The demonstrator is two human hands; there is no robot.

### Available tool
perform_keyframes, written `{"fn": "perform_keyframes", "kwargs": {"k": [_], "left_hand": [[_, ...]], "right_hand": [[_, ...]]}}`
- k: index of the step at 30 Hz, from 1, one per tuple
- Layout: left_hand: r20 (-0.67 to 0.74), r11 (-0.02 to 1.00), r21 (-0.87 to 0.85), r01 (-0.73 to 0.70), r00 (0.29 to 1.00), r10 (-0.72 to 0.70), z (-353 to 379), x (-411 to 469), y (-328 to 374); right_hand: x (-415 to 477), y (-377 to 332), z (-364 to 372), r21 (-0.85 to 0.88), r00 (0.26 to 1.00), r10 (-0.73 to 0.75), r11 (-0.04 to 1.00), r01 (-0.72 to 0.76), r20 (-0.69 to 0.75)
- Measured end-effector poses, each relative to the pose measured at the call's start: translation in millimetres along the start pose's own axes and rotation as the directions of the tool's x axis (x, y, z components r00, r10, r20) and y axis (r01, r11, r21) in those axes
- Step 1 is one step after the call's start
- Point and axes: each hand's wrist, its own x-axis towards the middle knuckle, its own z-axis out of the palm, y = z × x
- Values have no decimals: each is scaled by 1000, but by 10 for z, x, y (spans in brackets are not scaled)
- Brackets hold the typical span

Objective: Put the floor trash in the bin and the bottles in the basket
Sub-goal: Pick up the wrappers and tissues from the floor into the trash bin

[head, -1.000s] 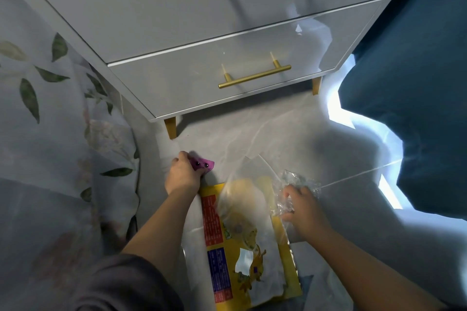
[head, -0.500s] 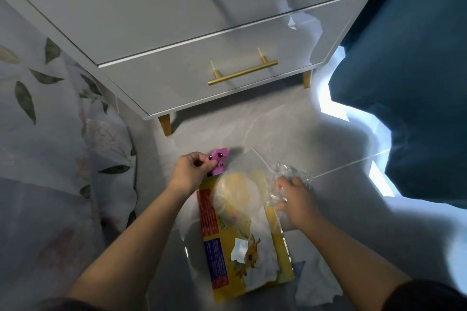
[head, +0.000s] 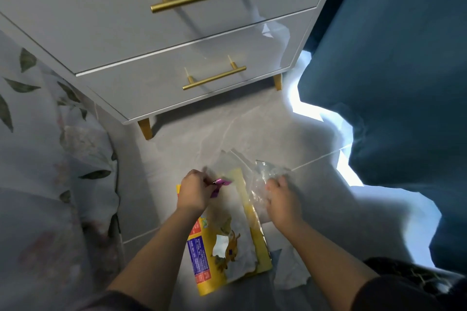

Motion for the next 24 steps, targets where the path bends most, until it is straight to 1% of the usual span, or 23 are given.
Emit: {"fn": "perform_keyframes", "kwargs": {"k": [1, 2, 5, 8, 12, 14, 16, 18, 20, 22, 24], "left_hand": [[10, 1000, -29, 10, 1000, -10, -28, -25, 9], [15, 999, -44, 23, 1000, -22, -58, -39, 5], [1, 999, -26, 33, 999, -33, -191, -94, -17], [30, 997, -64, 43, 999, -41, -277, -167, -12], [45, 993, -113, 29, 999, -24, -302, -295, 64], [46, 994, -104, 33, 999, -29, -298, -350, 94], [52, 992, -117, 40, 998, -34, -290, -403, 93], [69, 989, -140, 45, 997, -35, -290, -461, 84], [93, 990, -135, 49, 995, -37, -296, -506, 79], [97, 990, -129, 53, 994, -40, -297, -512, 66], [90, 992, -114, 53, 995, -43, -293, -490, 52]], "right_hand": [[9, 10, 8, 10, 999, 19, 1000, -19, -50], [26, 9, 8, 23, 997, 41, 999, -40, -63], [100, -52, -7, 59, 994, 107, 992, -108, 19], [181, -90, -7, 12, 988, 137, 990, -138, 70], [224, -164, -12, -40, 990, 66, 997, -62, 126], [233, -209, -8, -87, 987, 33, 996, -19, 155], [202, -214, -12, -93, 984, 53, 995, -37, 168], [166, -195, -25, -69, 983, 102, 993, -92, 155], [143, -167, -38, -40, 989, 114, 993, -111, 93], [149, -177, -79, -35, 997, 61, 998, -59, 50], [196, -217, -111, -166, 993, -35, 985, 53, 110]]}}
